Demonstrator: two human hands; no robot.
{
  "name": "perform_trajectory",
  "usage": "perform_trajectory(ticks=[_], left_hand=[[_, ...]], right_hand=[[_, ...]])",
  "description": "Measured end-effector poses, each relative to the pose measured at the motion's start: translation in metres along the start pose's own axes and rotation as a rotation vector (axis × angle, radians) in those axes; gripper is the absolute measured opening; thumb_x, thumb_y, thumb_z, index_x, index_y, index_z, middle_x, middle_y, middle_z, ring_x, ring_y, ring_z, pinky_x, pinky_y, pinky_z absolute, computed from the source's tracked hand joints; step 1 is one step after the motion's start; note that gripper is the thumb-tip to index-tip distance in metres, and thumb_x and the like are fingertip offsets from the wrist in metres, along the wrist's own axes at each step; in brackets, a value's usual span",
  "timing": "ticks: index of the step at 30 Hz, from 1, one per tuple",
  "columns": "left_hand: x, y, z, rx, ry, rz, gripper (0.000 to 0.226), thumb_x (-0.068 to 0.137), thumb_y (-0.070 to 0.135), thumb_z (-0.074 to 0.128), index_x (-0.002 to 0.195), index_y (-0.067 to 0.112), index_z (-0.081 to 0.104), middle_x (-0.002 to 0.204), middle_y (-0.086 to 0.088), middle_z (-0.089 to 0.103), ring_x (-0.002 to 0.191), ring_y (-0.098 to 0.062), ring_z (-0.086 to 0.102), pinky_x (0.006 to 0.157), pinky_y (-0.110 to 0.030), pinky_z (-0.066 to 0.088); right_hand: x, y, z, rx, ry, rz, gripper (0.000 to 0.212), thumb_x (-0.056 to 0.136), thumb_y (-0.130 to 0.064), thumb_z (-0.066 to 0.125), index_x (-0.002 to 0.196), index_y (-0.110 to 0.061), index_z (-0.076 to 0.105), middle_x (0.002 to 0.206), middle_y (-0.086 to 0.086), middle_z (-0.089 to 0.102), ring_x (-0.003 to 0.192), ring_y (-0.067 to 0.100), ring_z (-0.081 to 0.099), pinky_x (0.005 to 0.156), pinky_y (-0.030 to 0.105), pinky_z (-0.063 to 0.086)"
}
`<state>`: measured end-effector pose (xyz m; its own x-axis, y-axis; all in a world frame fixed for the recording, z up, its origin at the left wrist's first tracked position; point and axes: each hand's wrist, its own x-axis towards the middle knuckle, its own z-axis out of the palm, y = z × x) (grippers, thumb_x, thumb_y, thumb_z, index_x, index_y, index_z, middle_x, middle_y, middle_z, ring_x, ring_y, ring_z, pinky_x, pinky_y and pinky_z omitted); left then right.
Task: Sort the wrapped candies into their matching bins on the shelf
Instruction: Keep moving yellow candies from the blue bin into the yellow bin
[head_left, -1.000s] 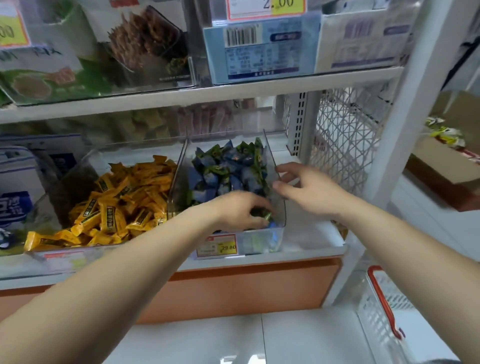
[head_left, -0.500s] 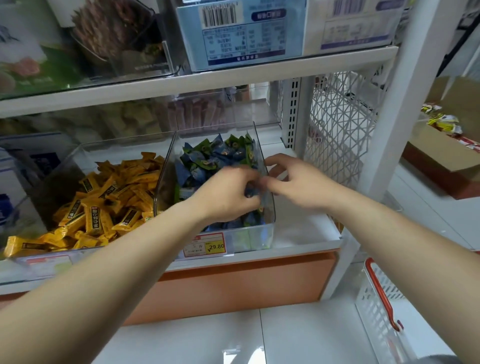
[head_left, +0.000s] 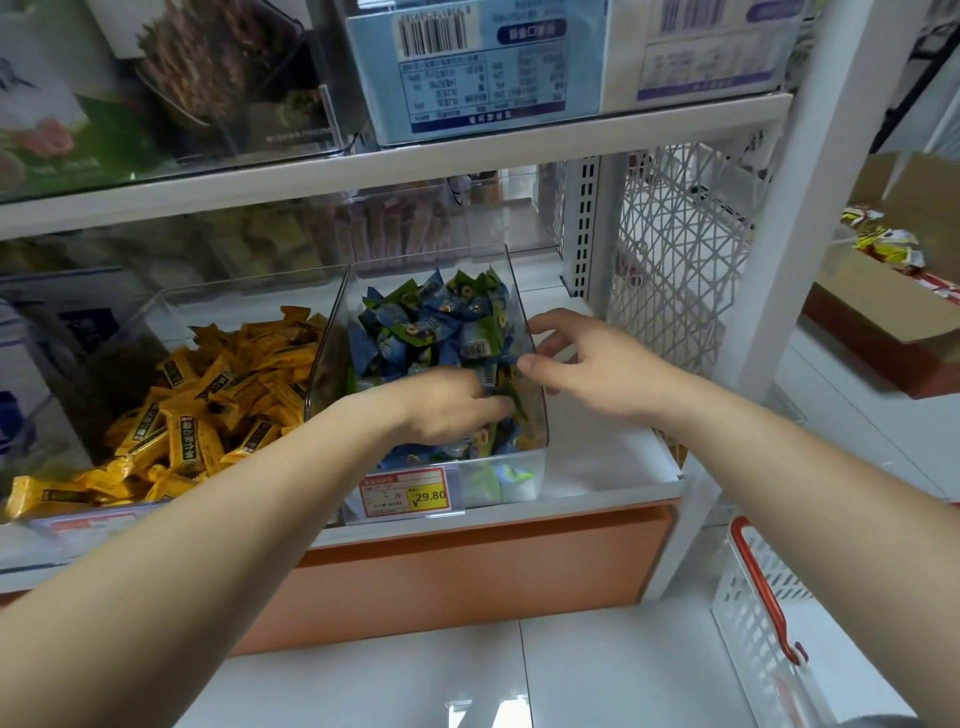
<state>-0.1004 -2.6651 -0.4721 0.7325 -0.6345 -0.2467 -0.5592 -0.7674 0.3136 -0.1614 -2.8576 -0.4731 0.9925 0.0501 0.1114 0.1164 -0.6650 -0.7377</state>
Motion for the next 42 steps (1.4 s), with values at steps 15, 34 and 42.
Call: perform_trajectory(ticks=[15, 34, 42], left_hand=[[-0.009, -0.001, 0.004, -0.07, -0.017, 0.137, 0.019, 0.086, 0.04, 0.061, 0.101, 0.033, 0.071, 0.101, 0.013, 0.072, 0.091, -0.008, 0.065, 0.083, -0.026, 0.054], [0.018, 0.016, 0.005, 0.103, 0.261, 0.126, 0.009, 0.088, 0.03, 0.068, 0.092, 0.023, 0.064, 0.082, 0.007, 0.059, 0.072, -0.016, 0.056, 0.05, -0.02, 0.035], [0.009, -0.017, -0.017, 0.399, -0.034, 0.127, 0.035, 0.094, 0.049, 0.057, 0.087, 0.019, 0.074, 0.08, -0.001, 0.07, 0.07, -0.019, 0.063, 0.067, -0.036, 0.053]], right_hand=[[0.0, -0.004, 0.0, -0.012, 0.003, 0.008, 0.051, 0.091, -0.051, 0.059, 0.134, -0.026, 0.047, 0.101, -0.012, 0.064, 0.083, 0.004, 0.062, 0.064, 0.02, 0.04], [0.001, -0.003, 0.0, 0.046, -0.003, 0.025, 0.048, 0.09, -0.048, 0.062, 0.131, -0.027, 0.048, 0.101, -0.012, 0.064, 0.071, 0.002, 0.067, 0.057, 0.014, 0.042], [0.001, 0.0, -0.001, 0.066, -0.011, 0.021, 0.046, 0.09, -0.048, 0.062, 0.13, -0.028, 0.049, 0.099, -0.013, 0.064, 0.07, 0.001, 0.067, 0.052, 0.007, 0.04]])
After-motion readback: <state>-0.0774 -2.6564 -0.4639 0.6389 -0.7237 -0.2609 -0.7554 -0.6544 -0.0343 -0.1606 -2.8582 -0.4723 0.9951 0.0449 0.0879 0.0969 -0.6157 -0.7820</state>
